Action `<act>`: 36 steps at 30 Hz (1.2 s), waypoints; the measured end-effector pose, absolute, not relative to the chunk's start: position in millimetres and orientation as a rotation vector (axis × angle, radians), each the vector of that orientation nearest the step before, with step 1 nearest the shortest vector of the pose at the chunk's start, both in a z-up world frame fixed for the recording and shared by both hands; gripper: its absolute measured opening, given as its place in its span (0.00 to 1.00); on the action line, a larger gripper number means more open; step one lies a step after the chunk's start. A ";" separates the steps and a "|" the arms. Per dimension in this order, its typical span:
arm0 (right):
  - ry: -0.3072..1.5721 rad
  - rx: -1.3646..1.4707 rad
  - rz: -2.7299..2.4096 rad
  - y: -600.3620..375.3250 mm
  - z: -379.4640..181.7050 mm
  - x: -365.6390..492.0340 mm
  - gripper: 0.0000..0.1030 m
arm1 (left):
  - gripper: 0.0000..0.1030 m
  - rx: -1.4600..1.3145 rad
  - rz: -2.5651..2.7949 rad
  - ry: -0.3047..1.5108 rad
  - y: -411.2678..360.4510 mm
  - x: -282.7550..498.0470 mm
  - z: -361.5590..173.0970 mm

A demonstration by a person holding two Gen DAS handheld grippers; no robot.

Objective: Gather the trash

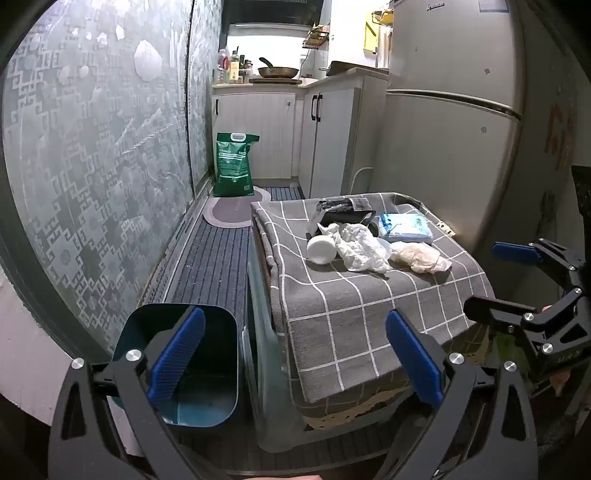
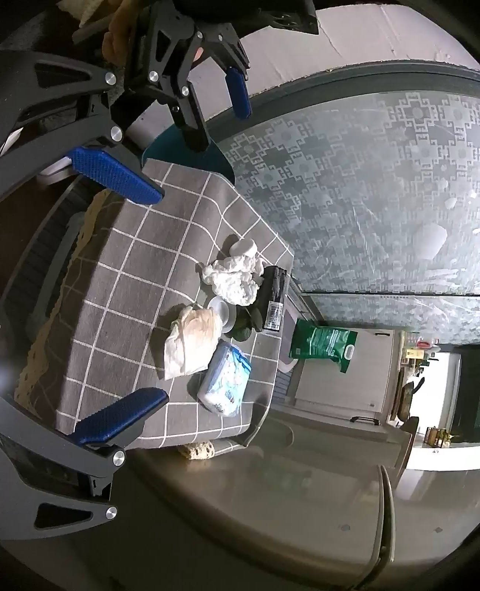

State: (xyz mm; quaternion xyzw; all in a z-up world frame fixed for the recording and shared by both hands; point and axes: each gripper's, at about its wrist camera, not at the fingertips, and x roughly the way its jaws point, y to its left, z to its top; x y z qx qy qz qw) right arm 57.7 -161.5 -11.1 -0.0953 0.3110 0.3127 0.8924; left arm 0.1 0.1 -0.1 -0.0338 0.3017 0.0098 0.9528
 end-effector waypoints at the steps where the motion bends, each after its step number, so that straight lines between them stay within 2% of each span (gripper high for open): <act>1: 0.644 -0.198 0.649 -161.5 -10.9 57.6 0.97 | 0.97 -0.065 0.021 0.614 -0.2 0.2 -0.2; 36: 0.637 -0.201 0.647 -162.5 -8.1 56.4 0.97 | 0.97 -0.056 0.025 0.612 -9.3 2.6 4.9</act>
